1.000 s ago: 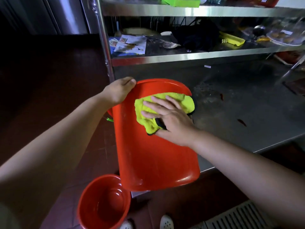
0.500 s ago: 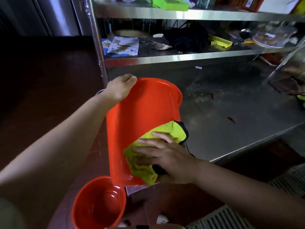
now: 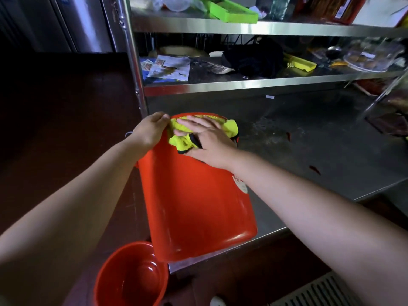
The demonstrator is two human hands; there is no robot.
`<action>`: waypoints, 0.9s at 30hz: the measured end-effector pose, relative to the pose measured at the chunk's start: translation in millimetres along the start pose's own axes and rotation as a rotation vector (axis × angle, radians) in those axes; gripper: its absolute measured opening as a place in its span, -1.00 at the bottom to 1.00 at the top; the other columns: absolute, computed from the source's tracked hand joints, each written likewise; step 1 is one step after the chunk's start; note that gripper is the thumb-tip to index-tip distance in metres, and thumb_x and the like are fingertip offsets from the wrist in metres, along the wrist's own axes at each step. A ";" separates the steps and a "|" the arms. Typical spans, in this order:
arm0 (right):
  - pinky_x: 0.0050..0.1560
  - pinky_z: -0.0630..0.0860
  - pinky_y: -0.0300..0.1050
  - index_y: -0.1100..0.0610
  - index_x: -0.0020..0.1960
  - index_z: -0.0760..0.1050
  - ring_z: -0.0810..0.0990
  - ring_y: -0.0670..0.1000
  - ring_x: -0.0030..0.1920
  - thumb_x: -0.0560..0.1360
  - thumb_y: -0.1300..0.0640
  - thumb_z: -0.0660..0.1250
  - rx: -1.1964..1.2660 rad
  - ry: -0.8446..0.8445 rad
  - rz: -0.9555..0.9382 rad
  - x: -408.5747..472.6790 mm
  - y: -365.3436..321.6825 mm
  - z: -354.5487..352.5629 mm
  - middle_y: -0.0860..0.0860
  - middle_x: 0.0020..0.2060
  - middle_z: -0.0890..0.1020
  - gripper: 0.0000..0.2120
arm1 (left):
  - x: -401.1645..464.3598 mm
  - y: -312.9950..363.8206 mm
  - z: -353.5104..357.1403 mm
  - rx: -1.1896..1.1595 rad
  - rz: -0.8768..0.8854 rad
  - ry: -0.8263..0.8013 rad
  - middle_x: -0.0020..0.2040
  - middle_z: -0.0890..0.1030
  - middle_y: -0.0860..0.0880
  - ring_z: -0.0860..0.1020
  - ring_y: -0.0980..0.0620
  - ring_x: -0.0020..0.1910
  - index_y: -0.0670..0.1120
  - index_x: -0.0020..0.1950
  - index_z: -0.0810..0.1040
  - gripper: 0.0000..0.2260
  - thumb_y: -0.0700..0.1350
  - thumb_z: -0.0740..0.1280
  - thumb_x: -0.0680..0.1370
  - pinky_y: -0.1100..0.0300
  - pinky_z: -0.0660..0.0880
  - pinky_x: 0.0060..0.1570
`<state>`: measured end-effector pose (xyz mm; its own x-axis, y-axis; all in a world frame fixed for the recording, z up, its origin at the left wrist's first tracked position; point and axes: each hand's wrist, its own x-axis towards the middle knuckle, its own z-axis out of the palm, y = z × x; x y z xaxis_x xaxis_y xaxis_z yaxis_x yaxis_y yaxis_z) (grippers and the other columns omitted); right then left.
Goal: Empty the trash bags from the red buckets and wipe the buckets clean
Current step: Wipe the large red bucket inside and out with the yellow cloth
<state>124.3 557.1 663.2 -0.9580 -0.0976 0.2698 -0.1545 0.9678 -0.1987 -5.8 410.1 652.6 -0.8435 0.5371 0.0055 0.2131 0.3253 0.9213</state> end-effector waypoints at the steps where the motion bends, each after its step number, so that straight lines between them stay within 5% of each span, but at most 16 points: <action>1: 0.42 -0.16 -0.15 -0.16 0.36 0.39 0.08 -0.11 0.49 0.49 -0.12 0.31 0.024 0.001 -0.012 -8.3 -6.4 3.1 -0.17 0.47 0.25 -0.55 | -2.5 -2.4 -2.6 -0.002 0.005 0.008 0.08 0.60 -0.18 0.53 -0.11 0.10 -0.06 0.12 0.54 -0.78 -0.01 0.17 0.62 -0.05 0.42 0.23; 7: 0.50 -0.11 0.00 -0.14 0.37 0.40 0.05 -0.09 0.51 0.44 -0.10 0.37 0.069 -0.046 -0.177 -95.5 -38.9 13.4 -0.13 0.46 0.29 -0.50 | -16.0 -5.4 -13.5 0.006 0.021 0.021 -0.18 0.43 -0.05 0.37 0.09 -0.22 -0.03 -0.09 0.48 -0.80 -0.07 0.11 0.65 0.34 0.33 -0.27; 10: 0.49 -0.11 0.10 -0.14 0.40 0.37 0.04 -0.03 0.52 0.41 0.00 0.41 0.114 -0.099 -0.228 -139.9 -47.9 17.6 -0.12 0.48 0.24 -0.43 | -20.4 -4.7 -17.1 0.020 0.031 0.013 -0.06 0.45 -0.08 0.40 0.06 -0.08 -0.08 0.05 0.48 -0.80 -0.06 0.09 0.65 0.30 0.35 -0.17; 14: 0.47 -0.11 0.16 -0.09 0.42 0.34 0.04 0.03 0.53 0.55 -0.23 -0.01 0.195 -0.150 -0.261 -166.5 -45.8 15.0 -0.10 0.50 0.20 -0.49 | -20.5 -3.5 -18.1 0.002 0.018 0.011 0.04 0.51 -0.05 0.45 0.06 0.02 -0.09 0.17 0.50 -0.75 -0.04 0.10 0.65 0.25 0.37 -0.01; 19: 0.49 -0.06 0.02 -0.09 0.38 0.40 0.09 -0.07 0.51 0.46 0.07 0.38 0.115 -0.116 -0.299 -133.4 -40.7 14.4 -0.13 0.45 0.30 -0.50 | -20.6 -6.1 -21.2 -0.067 -0.051 0.020 0.30 0.50 -0.12 0.43 -0.05 0.32 -0.17 0.33 0.44 -0.61 0.04 0.14 0.63 0.15 0.29 0.35; 23: 0.49 0.00 -0.03 -0.08 0.35 0.44 0.15 -0.09 0.49 0.50 0.00 0.31 0.100 -0.066 -0.287 -84.0 -34.5 12.4 -0.11 0.42 0.37 -0.59 | -23.3 -14.3 -24.4 -0.139 -0.016 0.014 0.09 0.55 -0.02 0.48 0.06 0.13 -0.08 0.13 0.52 -0.73 0.07 0.19 0.61 0.18 0.37 0.19; 27: 0.48 -0.04 -0.07 -0.13 0.37 0.40 0.12 -0.11 0.49 0.45 0.14 0.35 0.047 -0.068 -0.170 -18.0 -18.2 4.9 -0.16 0.44 0.31 -0.48 | -20.5 -18.7 -24.1 -0.095 0.014 0.094 0.06 0.50 0.08 0.43 0.16 0.12 -0.12 0.25 0.51 -0.68 0.04 0.22 0.60 0.29 0.29 0.10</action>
<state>143.3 540.1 657.3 -0.9309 -0.2762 0.2392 -0.3255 0.9243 -0.1995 -4.4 374.2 644.6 -0.8843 0.4640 0.0514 0.1815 0.2403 0.9536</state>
